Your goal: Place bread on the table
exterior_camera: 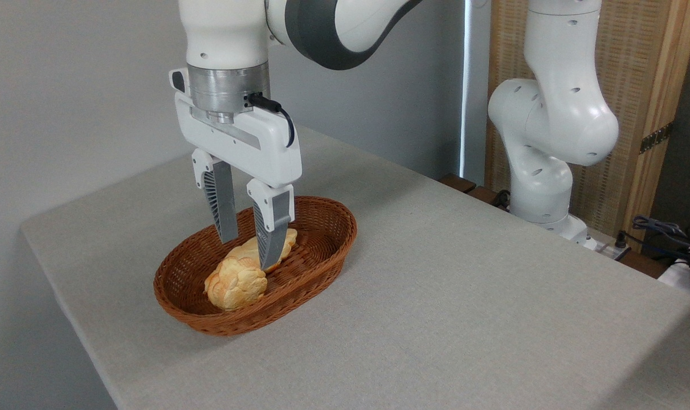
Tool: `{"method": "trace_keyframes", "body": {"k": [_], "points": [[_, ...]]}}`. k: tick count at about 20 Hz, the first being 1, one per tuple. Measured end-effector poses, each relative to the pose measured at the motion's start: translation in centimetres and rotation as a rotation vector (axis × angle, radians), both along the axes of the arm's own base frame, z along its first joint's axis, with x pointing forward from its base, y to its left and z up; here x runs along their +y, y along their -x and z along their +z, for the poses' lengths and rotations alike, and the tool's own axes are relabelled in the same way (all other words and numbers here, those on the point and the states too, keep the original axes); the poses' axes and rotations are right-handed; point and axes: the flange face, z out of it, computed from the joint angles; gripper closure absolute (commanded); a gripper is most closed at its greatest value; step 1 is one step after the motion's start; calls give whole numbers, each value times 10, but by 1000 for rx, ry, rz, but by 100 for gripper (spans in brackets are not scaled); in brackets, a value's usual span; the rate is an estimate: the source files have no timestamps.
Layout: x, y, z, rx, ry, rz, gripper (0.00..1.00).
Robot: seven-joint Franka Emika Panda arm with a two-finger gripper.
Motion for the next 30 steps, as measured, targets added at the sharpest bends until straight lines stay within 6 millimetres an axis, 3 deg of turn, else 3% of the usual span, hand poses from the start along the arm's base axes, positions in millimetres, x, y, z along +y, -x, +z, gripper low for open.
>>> {"method": "trace_keyframes", "body": {"k": [14,17,24,30], "points": [[-3,-2,-1,-9,-5,-6,0],[-14,-5,-6,-16,-5,-23,0],[-71,-9,-48,44,-14,-117,0],[-74,-9,-55,55,-16,-121,0]]}}
